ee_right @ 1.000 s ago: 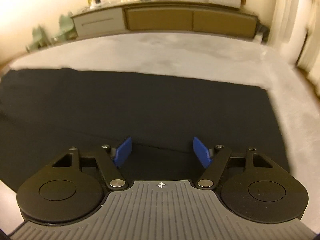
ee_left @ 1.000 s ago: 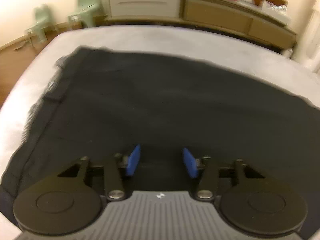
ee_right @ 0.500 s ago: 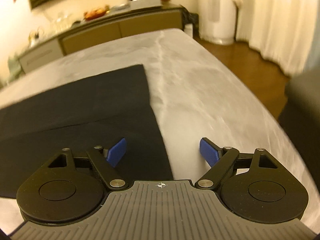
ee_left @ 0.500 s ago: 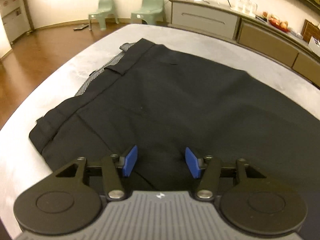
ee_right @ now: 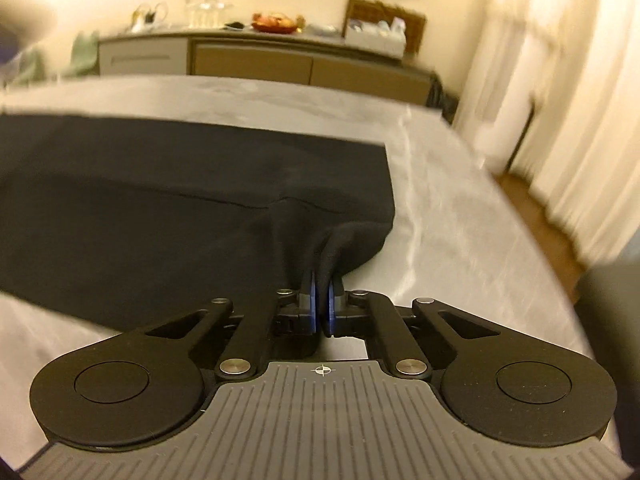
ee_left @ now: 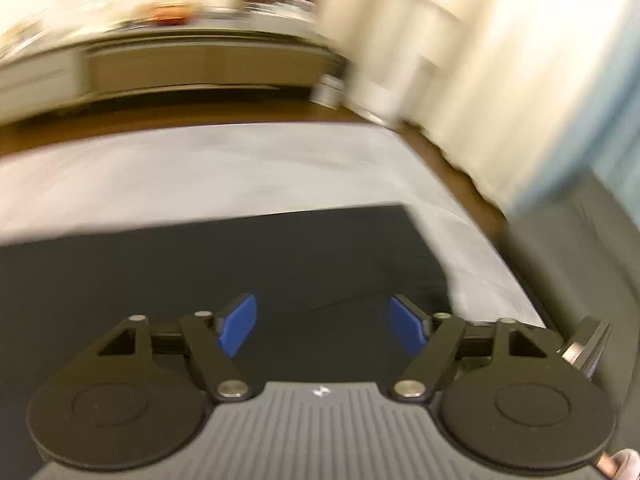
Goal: Fold clothes
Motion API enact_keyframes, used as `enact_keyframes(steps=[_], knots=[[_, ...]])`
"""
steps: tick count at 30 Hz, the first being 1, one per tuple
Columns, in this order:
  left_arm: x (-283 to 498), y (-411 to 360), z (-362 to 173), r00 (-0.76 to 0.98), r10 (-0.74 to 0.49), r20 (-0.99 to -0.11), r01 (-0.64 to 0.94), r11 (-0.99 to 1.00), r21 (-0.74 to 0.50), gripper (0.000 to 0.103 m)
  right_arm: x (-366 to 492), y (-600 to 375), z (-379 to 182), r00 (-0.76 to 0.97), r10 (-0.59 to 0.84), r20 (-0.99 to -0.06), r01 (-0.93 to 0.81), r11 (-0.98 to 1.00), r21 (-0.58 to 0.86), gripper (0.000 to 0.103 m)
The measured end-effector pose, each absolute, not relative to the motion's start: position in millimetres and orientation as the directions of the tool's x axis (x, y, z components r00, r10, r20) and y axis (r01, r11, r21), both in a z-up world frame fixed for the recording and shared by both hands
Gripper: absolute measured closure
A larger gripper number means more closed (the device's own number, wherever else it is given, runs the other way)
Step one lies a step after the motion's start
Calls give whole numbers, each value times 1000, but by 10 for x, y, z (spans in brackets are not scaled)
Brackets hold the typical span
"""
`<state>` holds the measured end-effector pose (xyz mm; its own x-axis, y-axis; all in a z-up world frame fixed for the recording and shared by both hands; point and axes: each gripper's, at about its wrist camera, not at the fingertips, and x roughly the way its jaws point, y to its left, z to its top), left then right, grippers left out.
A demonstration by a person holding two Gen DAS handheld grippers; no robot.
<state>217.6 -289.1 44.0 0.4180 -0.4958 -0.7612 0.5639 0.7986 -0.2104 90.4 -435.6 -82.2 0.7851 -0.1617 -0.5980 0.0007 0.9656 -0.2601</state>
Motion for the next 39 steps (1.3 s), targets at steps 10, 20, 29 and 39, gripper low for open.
enact_keyframes(steps=[10,20,29,39], knots=[[2329,-4906,-287,359,-263,-896,735,671,97,53,725,-3954,-738,883,-204,-424,-77,826,-558,100],[2441,-2739,-236,379,-479,-792,423,851,-312,88,780,-4229,-499,836,63,-545,-238,937,-258,62],[2413,-2084,-644,352,-468,-811,266,880,-393,85,919,-4382,-336,750,289,-595,-323,945,51,60],[2282,-1991,-638,432,-335,-837,250,937,-246,66,1022,-3871,-478,739,263,-620,-342,940,-8,60]])
